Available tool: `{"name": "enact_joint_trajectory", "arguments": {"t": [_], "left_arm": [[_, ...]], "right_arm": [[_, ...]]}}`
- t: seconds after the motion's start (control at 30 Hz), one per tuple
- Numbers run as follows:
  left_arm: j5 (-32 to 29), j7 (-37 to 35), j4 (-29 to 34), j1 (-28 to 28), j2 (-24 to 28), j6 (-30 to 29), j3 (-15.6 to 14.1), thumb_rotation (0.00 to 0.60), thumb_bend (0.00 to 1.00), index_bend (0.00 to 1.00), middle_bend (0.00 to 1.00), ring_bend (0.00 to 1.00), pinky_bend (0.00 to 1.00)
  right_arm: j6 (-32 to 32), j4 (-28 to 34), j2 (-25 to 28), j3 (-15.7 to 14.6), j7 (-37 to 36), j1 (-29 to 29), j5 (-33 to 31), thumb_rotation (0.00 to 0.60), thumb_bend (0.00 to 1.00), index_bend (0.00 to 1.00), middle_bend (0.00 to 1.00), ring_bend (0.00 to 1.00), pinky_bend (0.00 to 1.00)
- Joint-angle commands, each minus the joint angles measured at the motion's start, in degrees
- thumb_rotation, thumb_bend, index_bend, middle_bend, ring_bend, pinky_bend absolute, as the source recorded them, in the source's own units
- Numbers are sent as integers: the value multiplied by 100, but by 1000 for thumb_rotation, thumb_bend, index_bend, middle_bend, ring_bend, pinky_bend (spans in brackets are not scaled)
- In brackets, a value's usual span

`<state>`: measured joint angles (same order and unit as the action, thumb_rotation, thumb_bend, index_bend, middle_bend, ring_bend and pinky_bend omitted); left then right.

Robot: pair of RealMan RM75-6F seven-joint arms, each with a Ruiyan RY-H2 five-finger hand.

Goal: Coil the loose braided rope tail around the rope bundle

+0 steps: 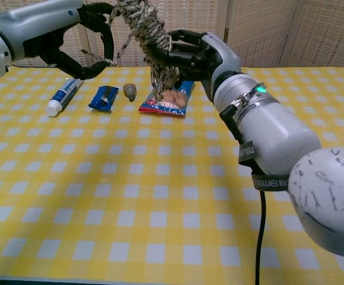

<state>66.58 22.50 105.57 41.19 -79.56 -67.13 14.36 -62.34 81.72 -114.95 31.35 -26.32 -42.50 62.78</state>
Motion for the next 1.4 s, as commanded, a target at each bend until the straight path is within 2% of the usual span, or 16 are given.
{"name": "enact_joint_trajectory", "arguments": {"t": [0.03, 0.27, 0.5, 0.63, 0.8, 1.1, 1.4], "left_arm": [[-69, -67, 9, -1, 53, 66, 3, 600, 556, 600, 50, 6, 0], [-156, -180, -4, 1, 144, 180, -23, 600, 555, 577, 56, 16, 0], [-244, 56, -32, 9, 294, 258, -144, 600, 426, 288, 56, 14, 0], [-309, 193, -158, -37, 339, 206, -223, 600, 414, 226, 53, 14, 0], [-276, 170, -612, -216, 307, -69, -295, 600, 412, 217, 53, 30, 0], [-150, -934, -1369, -700, 538, -129, -414, 600, 412, 242, 53, 36, 0], [401, -1597, -1688, -1396, 762, -773, -732, 600, 411, 261, 53, 37, 0]], "right_arm": [[60, 181, 143, -34, 133, 15, -11, 600, 559, 950, 781, 868, 725], [61, 308, 314, -65, 374, 14, -38, 600, 559, 950, 781, 869, 725], [-37, 248, 428, -96, 844, -62, -20, 600, 559, 950, 781, 868, 725], [-88, 284, 514, -91, 1051, -85, -25, 600, 560, 950, 781, 868, 725], [-54, 475, 850, -143, 1388, -32, -67, 600, 560, 950, 781, 868, 725], [278, 918, 1635, -295, 2059, 61, -417, 600, 559, 950, 782, 872, 725], [389, 1287, 2052, -415, 2241, 103, -584, 600, 560, 950, 783, 875, 725]]}}
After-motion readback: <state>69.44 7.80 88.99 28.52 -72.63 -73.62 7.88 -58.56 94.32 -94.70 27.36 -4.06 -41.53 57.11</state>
